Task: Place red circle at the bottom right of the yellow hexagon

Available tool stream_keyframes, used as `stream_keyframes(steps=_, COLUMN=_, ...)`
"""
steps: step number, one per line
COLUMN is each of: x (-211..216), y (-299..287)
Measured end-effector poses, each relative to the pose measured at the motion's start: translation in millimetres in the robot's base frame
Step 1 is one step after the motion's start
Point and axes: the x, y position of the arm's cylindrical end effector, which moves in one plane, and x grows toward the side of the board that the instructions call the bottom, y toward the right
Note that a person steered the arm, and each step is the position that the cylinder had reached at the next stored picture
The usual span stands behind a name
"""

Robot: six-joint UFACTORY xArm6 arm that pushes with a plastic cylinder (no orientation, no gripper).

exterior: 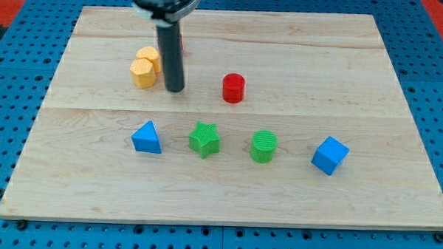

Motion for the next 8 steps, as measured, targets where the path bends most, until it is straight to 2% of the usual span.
stream_keyframes(steps=1, x=6, y=-45)
stream_keyframes(steps=2, x=-21, y=-85)
stream_keyframes(steps=3, x=-25, y=-79)
stream_keyframes(steps=4, x=-25, y=-35)
stream_keyframes(steps=5, x=-25, y=-16)
stream_keyframes(steps=6, x=-25, y=-75)
stream_keyframes(steps=7, x=-36, y=-83)
stream_keyframes(steps=8, x=-48, y=-51)
